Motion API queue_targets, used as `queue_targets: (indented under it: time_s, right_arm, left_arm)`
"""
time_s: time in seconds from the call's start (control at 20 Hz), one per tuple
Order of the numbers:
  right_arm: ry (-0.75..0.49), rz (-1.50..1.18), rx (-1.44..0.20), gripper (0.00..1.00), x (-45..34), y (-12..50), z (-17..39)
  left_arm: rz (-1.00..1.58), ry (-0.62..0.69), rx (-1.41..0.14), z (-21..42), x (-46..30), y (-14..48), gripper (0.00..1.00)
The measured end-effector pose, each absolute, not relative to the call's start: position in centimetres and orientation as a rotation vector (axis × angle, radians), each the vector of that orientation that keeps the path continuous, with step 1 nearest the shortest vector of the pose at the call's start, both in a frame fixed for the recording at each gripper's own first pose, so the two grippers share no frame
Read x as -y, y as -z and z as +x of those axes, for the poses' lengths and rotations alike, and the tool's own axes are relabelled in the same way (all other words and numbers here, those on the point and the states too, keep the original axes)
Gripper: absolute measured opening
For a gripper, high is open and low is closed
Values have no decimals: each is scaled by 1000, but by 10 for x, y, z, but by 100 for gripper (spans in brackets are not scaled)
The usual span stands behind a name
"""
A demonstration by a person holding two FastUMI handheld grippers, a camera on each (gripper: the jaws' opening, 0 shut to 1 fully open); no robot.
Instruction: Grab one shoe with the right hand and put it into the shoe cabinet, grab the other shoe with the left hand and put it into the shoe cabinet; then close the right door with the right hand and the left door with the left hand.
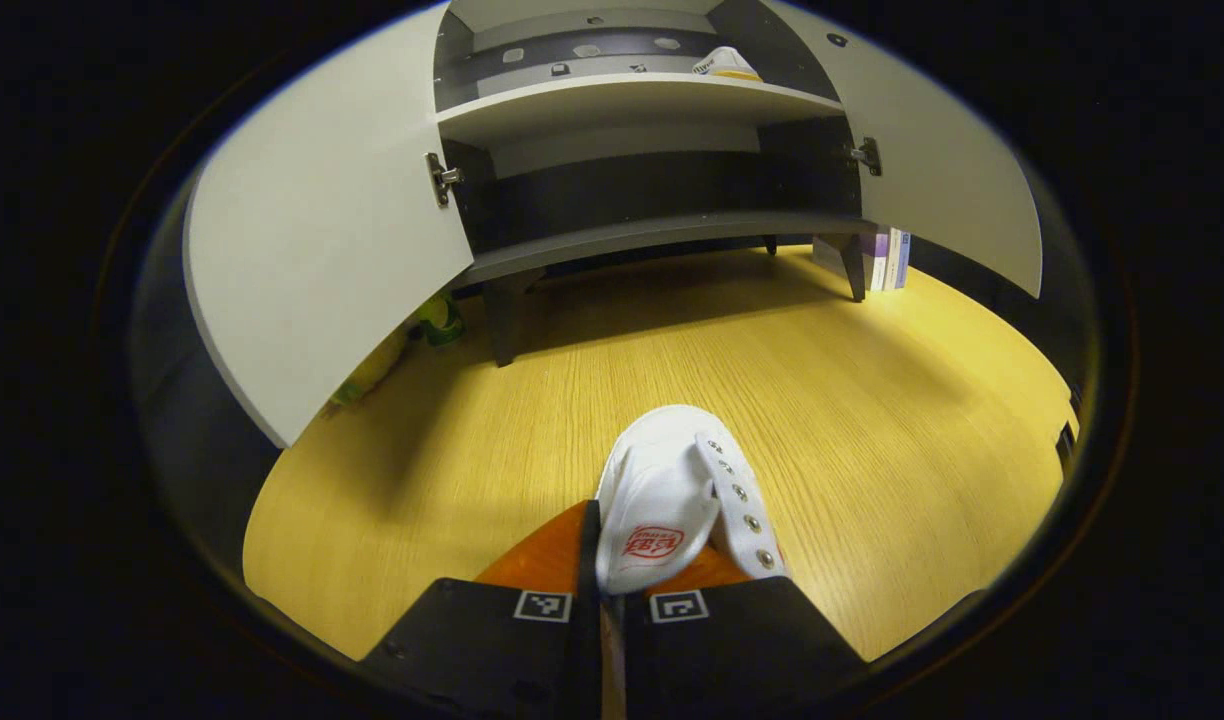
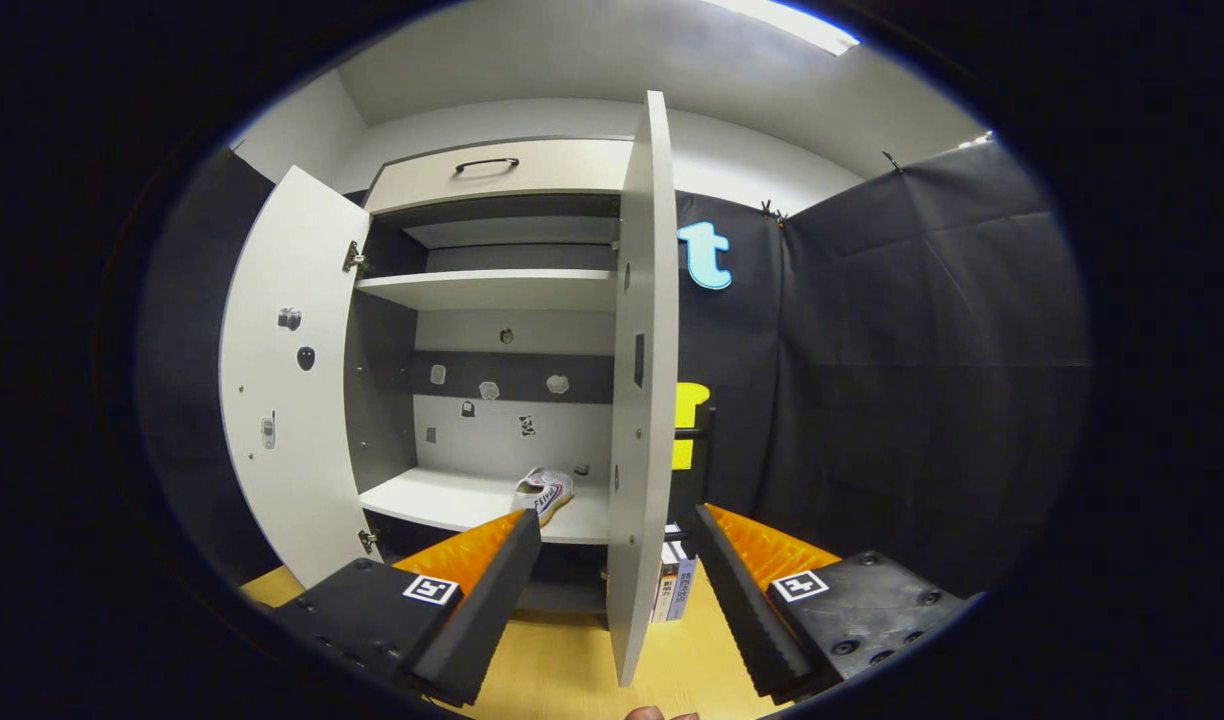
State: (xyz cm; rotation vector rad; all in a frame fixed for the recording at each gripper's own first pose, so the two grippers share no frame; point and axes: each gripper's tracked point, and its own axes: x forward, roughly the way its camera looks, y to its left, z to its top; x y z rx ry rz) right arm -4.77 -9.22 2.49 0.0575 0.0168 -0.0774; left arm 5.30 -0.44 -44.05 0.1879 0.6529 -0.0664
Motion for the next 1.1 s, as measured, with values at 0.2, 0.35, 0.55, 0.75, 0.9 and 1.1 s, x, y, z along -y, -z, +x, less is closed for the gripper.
queue_targets:
  time_s: [0.2, 0.35, 0.55, 0.75, 0.9, 1.1]
  right_arm:
    - [89, 85, -16, 96, 110, -29, -53]
    - [87, 112, -43, 98, 124, -22, -55]
    - [97, 151, -78, 98, 145, -10, -55]
    - [126, 157, -113, 98, 171, 4, -57]
    - [136, 176, -154, 99, 182, 18, -58]
    - [136, 209, -190, 98, 194, 29, -60]
  left_arm:
    - [110, 76, -721, 56, 5, 430, 8]
    - [103, 53, -689, 56, 5, 393, 7]
    - [107, 20, -633, 58, 13, 326, 7]
    - [36, 0, -591, 72, 32, 249, 7]
    - [-1, -11, -569, 91, 44, 194, 7]
    - [-40, -37, -504, 131, 52, 126, 7]
